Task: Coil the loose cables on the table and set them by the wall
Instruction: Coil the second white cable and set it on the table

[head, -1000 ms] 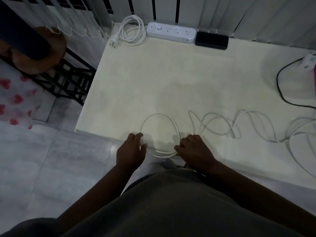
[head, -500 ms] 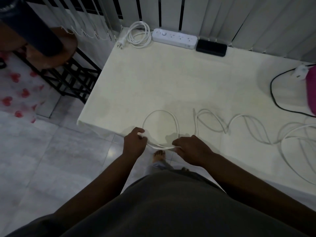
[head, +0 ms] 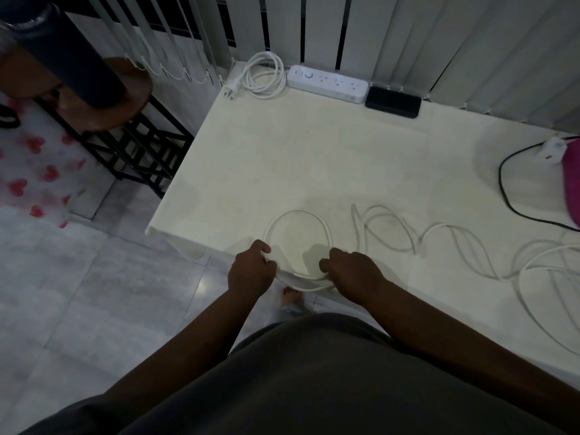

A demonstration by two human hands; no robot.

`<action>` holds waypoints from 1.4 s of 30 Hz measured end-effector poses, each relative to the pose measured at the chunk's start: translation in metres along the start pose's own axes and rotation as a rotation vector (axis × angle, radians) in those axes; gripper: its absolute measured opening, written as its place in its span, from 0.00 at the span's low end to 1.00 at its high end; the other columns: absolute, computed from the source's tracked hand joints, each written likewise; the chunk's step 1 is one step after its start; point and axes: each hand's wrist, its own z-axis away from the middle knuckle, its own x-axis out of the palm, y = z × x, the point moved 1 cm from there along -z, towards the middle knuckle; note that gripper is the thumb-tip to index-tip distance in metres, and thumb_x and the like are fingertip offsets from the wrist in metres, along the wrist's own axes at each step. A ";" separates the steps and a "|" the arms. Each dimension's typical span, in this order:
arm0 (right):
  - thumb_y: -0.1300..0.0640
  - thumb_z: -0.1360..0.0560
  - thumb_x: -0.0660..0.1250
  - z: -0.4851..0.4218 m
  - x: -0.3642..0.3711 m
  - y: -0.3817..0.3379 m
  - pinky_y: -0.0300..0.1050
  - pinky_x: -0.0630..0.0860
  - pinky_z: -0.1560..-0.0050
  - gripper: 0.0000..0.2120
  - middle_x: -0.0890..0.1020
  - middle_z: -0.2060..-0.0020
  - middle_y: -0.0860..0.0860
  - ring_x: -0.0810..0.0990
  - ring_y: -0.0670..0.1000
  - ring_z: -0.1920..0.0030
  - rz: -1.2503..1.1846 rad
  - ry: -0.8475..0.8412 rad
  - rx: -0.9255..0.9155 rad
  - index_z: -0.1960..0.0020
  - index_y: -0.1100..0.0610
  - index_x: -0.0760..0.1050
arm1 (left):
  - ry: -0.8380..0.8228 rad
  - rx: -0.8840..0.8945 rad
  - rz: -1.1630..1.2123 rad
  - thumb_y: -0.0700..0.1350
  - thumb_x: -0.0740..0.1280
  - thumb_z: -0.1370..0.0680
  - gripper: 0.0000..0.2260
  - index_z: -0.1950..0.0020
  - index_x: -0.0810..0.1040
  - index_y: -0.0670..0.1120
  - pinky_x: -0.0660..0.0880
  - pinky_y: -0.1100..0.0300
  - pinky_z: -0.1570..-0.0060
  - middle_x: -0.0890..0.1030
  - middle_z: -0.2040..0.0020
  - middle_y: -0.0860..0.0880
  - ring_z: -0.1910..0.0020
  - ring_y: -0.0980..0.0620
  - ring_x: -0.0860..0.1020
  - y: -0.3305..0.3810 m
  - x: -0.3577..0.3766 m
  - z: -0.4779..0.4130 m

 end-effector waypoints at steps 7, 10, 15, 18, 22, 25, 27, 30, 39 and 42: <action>0.58 0.23 0.66 -0.016 -0.033 0.000 0.49 0.74 0.56 0.03 0.82 0.56 0.56 0.80 0.59 0.51 -0.026 0.374 -0.031 0.51 0.56 0.77 | 0.030 0.038 -0.031 0.44 0.67 0.30 0.10 0.48 0.75 0.51 0.67 0.63 0.69 0.79 0.68 0.54 0.65 0.52 0.77 0.003 -0.010 -0.012; 0.53 0.19 0.60 -0.027 -0.060 -0.003 0.46 0.71 0.65 0.07 0.82 0.65 0.52 0.80 0.54 0.63 -0.363 0.471 0.087 0.51 0.55 0.73 | -0.022 0.054 -0.007 0.45 0.67 0.28 0.09 0.48 0.75 0.52 0.70 0.62 0.66 0.78 0.67 0.57 0.59 0.50 0.80 0.009 -0.015 -0.015; 0.50 0.20 0.63 -0.040 -0.102 -0.004 0.31 0.70 0.64 0.05 0.78 0.70 0.45 0.78 0.45 0.66 -0.785 0.474 0.111 0.53 0.49 0.74 | 0.145 0.333 -0.062 0.54 0.66 0.23 0.15 0.40 0.80 0.48 0.69 0.53 0.36 0.79 0.38 0.46 0.36 0.46 0.73 0.055 -0.029 -0.022; 0.51 0.21 0.64 -0.041 -0.114 -0.006 0.30 0.70 0.65 0.04 0.80 0.70 0.45 0.78 0.42 0.68 -0.869 0.449 0.077 0.54 0.47 0.74 | 0.019 0.298 0.409 0.53 0.61 0.20 0.12 0.42 0.81 0.54 0.70 0.58 0.38 0.81 0.40 0.54 0.36 0.52 0.75 0.098 -0.048 -0.020; 0.51 0.20 0.64 -0.039 -0.121 -0.009 0.34 0.74 0.65 0.04 0.82 0.68 0.46 0.77 0.42 0.72 -0.931 0.422 0.054 0.54 0.46 0.73 | -0.140 0.095 0.730 0.60 0.56 0.21 0.15 0.48 0.81 0.59 0.70 0.60 0.40 0.81 0.42 0.55 0.39 0.55 0.76 0.135 -0.071 -0.025; 0.51 0.19 0.63 -0.037 -0.117 -0.015 0.34 0.76 0.65 0.04 0.82 0.67 0.46 0.80 0.43 0.71 -0.935 0.378 0.024 0.53 0.44 0.72 | -0.205 0.119 0.852 0.51 0.62 0.20 0.13 0.53 0.83 0.46 0.77 0.49 0.42 0.85 0.49 0.47 0.47 0.49 0.83 0.156 -0.081 -0.027; 0.46 0.20 0.60 -0.035 -0.114 -0.014 0.40 0.80 0.61 0.08 0.84 0.66 0.47 0.82 0.44 0.67 -0.924 0.322 0.039 0.53 0.48 0.74 | -0.188 0.134 1.005 0.44 0.61 0.19 0.11 0.55 0.80 0.42 0.80 0.50 0.50 0.86 0.57 0.46 0.55 0.48 0.85 0.172 -0.091 -0.030; 0.43 0.19 0.56 -0.031 -0.105 -0.001 0.47 0.79 0.55 0.18 0.85 0.65 0.50 0.82 0.45 0.63 -0.793 0.221 0.049 0.54 0.54 0.76 | -0.120 0.094 1.299 0.42 0.57 0.18 0.10 0.57 0.74 0.44 0.76 0.60 0.71 0.77 0.73 0.51 0.75 0.53 0.76 0.192 -0.121 -0.044; 0.47 0.18 0.57 -0.008 -0.066 0.055 0.47 0.75 0.60 0.17 0.80 0.66 0.45 0.79 0.47 0.64 -0.604 0.148 0.138 0.58 0.52 0.77 | -0.030 0.217 1.437 0.44 0.55 0.18 0.12 0.59 0.72 0.47 0.53 0.65 0.80 0.64 0.77 0.55 0.79 0.58 0.58 0.219 -0.219 -0.059; 0.46 0.18 0.58 -0.003 -0.066 0.074 0.49 0.76 0.57 0.17 0.81 0.66 0.46 0.79 0.50 0.63 -0.528 0.120 0.194 0.58 0.54 0.77 | 0.095 0.248 1.460 0.45 0.56 0.18 0.11 0.56 0.74 0.47 0.53 0.64 0.77 0.65 0.76 0.55 0.77 0.58 0.59 0.210 -0.250 -0.063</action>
